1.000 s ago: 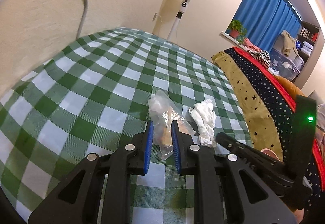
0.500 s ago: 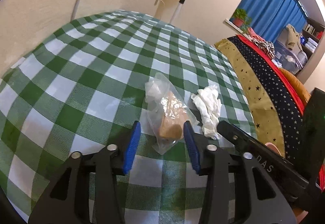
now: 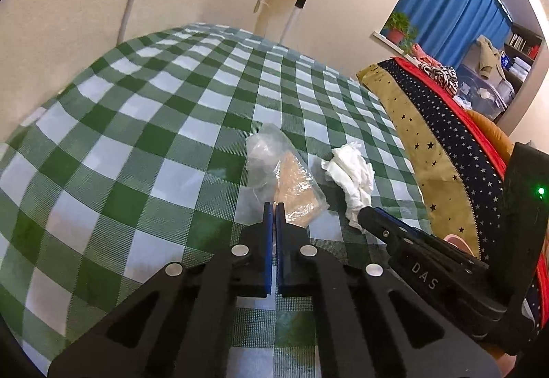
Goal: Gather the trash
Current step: 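Lift the plastic bag and tissue and carry both over the pink bin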
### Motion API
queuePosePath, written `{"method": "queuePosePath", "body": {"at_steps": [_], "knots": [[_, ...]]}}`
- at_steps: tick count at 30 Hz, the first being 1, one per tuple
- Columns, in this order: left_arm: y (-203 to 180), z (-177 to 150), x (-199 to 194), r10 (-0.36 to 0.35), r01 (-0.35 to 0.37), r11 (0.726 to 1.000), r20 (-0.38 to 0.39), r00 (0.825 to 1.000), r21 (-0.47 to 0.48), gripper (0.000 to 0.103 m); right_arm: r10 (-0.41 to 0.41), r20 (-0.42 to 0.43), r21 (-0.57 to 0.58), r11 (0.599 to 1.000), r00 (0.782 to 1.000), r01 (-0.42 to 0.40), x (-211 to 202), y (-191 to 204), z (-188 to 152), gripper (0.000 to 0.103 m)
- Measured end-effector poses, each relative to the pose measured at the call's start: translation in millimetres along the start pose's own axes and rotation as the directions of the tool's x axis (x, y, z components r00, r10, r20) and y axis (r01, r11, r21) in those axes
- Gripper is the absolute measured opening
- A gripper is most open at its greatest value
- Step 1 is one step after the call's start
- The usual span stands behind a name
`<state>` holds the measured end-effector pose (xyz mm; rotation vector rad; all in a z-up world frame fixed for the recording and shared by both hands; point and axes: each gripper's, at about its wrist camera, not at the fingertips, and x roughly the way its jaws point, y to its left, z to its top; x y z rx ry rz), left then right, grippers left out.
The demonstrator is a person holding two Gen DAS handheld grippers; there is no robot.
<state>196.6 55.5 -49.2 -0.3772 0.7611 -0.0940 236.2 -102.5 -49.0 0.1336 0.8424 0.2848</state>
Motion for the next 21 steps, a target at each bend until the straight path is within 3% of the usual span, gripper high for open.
{"method": "queuePosePath", "body": {"at_steps": [8, 21], "knots": [[-4, 3, -21, -0.012, 0.011, 1.0, 0.028, 1.0, 0.023, 0.0, -0.046, 0.058, 0.023, 0.999, 0.997, 0.045, -38, -10, -1, 0.01], [-13, -1, -84, -0.027, 0.02, 0.997, 0.087, 0.996, 0.079, 0.0, -0.052, 0.137, 0.009, 0.999, 0.989, 0.051, -116, -6, -5, 0.01]]}}
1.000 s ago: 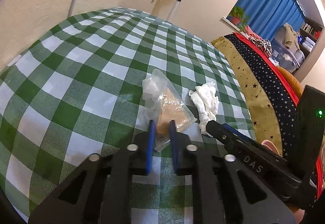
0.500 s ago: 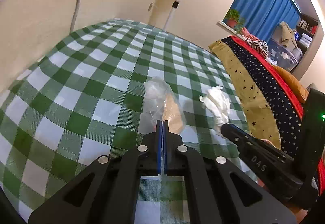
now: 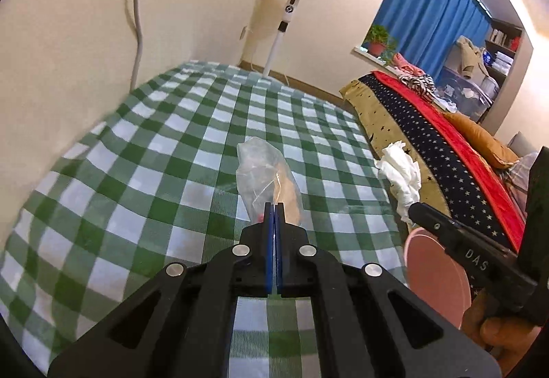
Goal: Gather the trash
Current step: 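Lift the plastic bag and tissue and carry both over the pink bin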
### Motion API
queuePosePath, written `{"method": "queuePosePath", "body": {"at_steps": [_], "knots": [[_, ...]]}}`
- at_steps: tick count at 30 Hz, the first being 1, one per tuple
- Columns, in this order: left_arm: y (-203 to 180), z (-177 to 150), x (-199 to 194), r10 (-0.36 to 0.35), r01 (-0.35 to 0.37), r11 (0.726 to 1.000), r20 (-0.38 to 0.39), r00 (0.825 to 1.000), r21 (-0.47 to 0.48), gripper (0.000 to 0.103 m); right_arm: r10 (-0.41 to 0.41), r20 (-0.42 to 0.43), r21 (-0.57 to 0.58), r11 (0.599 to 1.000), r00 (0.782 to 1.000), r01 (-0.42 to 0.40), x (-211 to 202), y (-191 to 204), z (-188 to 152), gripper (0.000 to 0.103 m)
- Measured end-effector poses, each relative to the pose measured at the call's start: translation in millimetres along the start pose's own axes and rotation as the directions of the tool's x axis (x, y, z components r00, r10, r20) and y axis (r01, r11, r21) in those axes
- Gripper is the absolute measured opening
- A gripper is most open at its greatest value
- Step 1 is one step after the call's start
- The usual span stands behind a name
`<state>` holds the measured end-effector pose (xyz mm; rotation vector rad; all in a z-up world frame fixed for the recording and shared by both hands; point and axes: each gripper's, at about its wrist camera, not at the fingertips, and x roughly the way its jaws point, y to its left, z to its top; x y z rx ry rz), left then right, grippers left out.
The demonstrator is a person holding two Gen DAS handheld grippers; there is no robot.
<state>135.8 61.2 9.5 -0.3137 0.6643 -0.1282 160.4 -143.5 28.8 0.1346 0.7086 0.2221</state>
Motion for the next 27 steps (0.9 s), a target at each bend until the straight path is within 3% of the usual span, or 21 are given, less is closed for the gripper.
{"method": "queuePosePath", "body": {"at_steps": [13, 27], "knots": [[-42, -8, -51, -0.04, 0.033, 0.992, 0.049, 0.998, 0.125, 0.0, -0.014, 0.058, 0.002, 1.0, 0.998, 0.014, -84, -8, -7, 0.01], [-81, -20, -71, -0.092, 0.078, 0.978, 0.065, 0.994, 0.195, 0.0, -0.095, 0.103, 0.023, 0.995, 0.99, 0.093, -145, -56, -27, 0.01]]}}
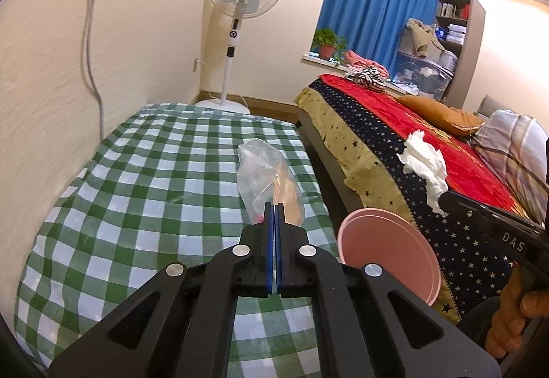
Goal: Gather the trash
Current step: 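Lift the plastic bag and tissue and carry both over the pink bin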
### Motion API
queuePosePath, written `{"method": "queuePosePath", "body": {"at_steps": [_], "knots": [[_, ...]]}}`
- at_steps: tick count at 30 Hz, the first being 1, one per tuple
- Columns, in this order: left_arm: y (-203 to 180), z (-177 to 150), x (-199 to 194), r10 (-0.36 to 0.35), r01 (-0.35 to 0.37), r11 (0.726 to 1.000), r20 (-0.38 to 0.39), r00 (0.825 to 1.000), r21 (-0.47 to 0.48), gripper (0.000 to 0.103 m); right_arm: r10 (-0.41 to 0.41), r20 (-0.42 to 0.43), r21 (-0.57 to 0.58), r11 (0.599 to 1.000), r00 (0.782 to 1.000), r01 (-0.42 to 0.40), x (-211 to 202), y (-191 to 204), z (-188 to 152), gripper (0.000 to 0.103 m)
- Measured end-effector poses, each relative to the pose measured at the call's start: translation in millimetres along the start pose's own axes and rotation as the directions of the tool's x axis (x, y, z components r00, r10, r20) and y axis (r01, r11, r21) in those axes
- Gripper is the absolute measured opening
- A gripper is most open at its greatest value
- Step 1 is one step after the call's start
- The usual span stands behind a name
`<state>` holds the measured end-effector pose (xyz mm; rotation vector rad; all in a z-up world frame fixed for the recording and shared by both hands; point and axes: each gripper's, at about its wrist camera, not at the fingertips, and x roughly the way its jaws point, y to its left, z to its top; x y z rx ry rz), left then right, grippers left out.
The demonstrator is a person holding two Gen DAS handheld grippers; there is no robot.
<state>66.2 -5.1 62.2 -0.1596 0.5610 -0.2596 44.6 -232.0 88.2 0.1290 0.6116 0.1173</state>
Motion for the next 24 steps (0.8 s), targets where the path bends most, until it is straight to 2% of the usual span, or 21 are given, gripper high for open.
{"method": "queuePosePath", "body": {"at_steps": [4, 6, 15, 24], "knots": [[-8, -3, 2, -0.015, 0.015, 1.0, -0.003, 1.0, 0.011, 0.0, -0.02, 0.021, 0.048, 0.999, 1.0, 0.019, -6, -18, -12, 0.01], [-12, -5, 2, -0.024, 0.024, 1.0, -0.003, 1.0, 0.019, 0.0, -0.061, 0.038, 0.032, 0.998, 0.997, 0.06, -8, -18, -17, 0.01], [-37, -10, 18, -0.076, 0.077, 0.996, -0.021, 0.997, 0.046, 0.0, -0.142, 0.019, 0.104, 0.985, 0.99, 0.14, -5, -55, -29, 0.01], [-67, -13, 39, -0.131, 0.134, 0.989, -0.045, 0.99, 0.07, 0.0, -0.196, 0.008, 0.121, 0.974, 0.981, 0.193, -2, -77, -30, 0.01]]}}
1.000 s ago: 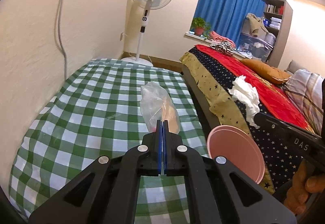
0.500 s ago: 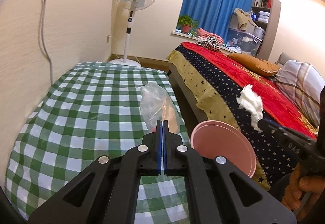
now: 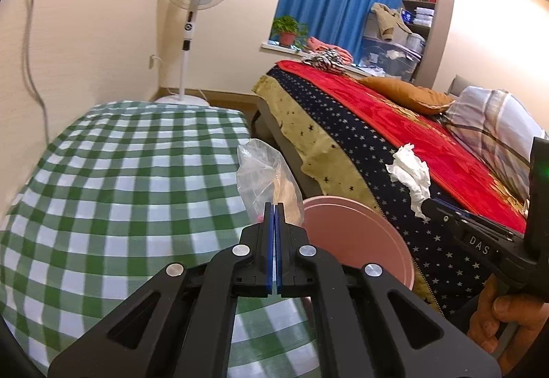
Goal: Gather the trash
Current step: 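Lift the plastic bag and tissue and carry both over the pink bin, then open both tools to drop the plastic bag and tissue into the bin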
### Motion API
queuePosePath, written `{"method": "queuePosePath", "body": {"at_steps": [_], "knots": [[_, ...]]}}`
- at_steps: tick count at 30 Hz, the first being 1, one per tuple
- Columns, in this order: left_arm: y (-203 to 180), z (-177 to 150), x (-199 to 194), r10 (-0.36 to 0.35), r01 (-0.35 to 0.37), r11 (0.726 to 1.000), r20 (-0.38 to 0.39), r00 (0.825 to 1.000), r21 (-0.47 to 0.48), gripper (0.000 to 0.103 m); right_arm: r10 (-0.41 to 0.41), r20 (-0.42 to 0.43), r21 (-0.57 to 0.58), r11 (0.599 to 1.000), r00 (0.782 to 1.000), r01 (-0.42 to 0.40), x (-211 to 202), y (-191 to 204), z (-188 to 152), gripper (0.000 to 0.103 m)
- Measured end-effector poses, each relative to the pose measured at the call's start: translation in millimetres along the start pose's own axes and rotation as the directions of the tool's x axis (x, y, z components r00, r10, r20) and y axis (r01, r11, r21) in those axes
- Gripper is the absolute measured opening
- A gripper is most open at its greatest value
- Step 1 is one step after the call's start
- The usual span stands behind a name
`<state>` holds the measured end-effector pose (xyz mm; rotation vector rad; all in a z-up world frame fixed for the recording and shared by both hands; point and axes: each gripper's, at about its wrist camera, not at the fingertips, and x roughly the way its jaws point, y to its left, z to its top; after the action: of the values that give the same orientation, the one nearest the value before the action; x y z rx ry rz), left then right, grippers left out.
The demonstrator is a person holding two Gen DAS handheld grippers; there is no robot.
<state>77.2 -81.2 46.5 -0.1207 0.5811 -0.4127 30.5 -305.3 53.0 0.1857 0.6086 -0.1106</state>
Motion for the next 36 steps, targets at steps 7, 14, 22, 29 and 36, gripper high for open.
{"method": "queuePosePath", "body": {"at_steps": [7, 14, 22, 29, 36], "knots": [[-23, -6, 21, -0.042, 0.042, 0.999, -0.029, 0.999, 0.026, 0.0, -0.028, -0.004, 0.041, 0.999, 1.0, 0.028, 1, -15, 1, 0.01], [-37, -9, 36, -0.067, 0.069, 0.997, -0.05, 0.997, 0.036, 0.0, -0.053, -0.015, 0.044, 0.998, 0.998, 0.053, 6, -19, 1, 0.011], [-48, -9, 48, -0.097, 0.099, 0.995, -0.068, 0.993, 0.029, 0.0, -0.054, -0.016, 0.047, 0.997, 0.998, 0.055, 6, -20, 1, 0.011], [-43, -10, 52, -0.137, 0.137, 0.991, -0.085, 0.987, -0.002, 0.02, -0.053, -0.029, 0.053, 0.997, 0.998, 0.055, 7, -22, -1, 0.026], [-29, -1, 29, -0.088, 0.088, 0.996, -0.046, 0.995, -0.004, 0.048, -0.067, 0.007, 0.06, 0.996, 0.998, 0.067, -4, -24, -2, 0.073]]}}
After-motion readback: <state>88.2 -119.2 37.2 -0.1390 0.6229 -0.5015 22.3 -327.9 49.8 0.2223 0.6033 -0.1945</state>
